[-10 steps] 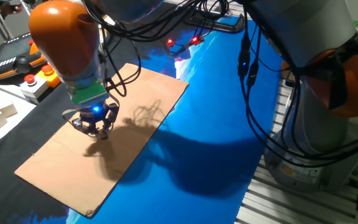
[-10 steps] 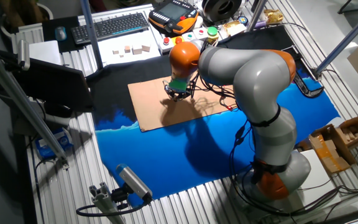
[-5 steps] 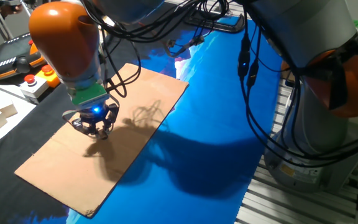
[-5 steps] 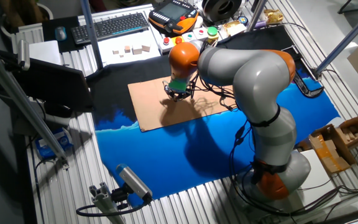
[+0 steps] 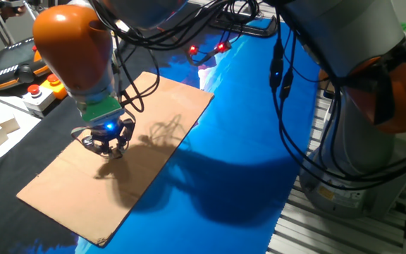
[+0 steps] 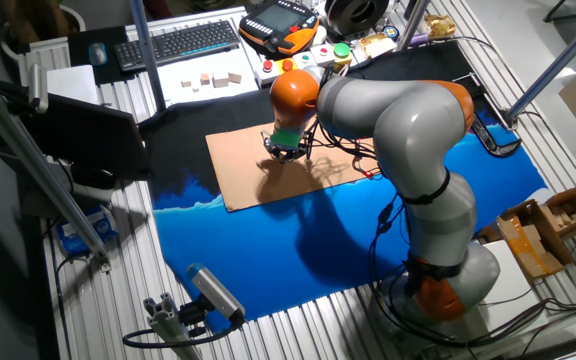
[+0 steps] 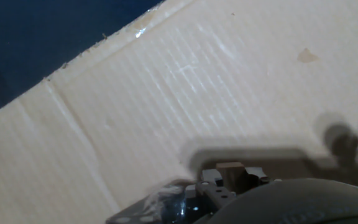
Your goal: Grab the block and place it at the designated location
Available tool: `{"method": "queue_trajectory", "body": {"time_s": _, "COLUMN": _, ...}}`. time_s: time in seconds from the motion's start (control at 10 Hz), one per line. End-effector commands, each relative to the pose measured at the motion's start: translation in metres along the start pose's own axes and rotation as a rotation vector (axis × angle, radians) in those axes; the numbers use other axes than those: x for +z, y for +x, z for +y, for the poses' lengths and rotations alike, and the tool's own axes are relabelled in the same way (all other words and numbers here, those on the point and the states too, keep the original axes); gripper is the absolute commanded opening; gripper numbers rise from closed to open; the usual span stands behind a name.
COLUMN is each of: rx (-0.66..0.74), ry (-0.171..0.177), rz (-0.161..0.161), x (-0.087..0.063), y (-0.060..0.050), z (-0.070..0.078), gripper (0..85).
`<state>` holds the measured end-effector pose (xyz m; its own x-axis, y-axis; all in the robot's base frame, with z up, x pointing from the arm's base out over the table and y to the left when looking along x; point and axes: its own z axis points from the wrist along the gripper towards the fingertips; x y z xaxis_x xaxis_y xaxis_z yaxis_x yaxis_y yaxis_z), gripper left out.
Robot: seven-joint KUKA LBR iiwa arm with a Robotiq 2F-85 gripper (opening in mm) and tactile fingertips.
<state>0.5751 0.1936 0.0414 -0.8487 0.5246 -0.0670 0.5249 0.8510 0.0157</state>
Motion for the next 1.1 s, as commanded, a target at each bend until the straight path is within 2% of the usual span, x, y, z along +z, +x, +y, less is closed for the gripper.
{"method": "queue_trajectory", "body": {"time_s": 0.0, "rx": 0.005, "ry": 0.000, "rz": -0.008, "x": 0.000, "y": 0.000, "z": 0.000, "gripper": 12.3}}
{"method": "queue_trajectory", "body": {"time_s": 0.2, "rx": 0.017, "ry": -0.001, "rz": -0.023, "x": 0.000, "y": 0.000, "z": 0.000, "gripper": 38.3}}
{"method": "queue_trajectory", "body": {"time_s": 0.3, "rx": 0.014, "ry": 0.000, "rz": -0.027, "x": 0.000, "y": 0.000, "z": 0.000, "gripper": 43.7}}
{"method": "queue_trajectory", "body": {"time_s": 0.7, "rx": 0.001, "ry": 0.007, "rz": -0.031, "x": -0.002, "y": 0.000, "z": -0.004, "gripper": 42.3}}
{"method": "queue_trajectory", "body": {"time_s": 1.0, "rx": -0.003, "ry": 0.003, "rz": -0.023, "x": -0.011, "y": -0.001, "z": -0.010, "gripper": 40.3}}
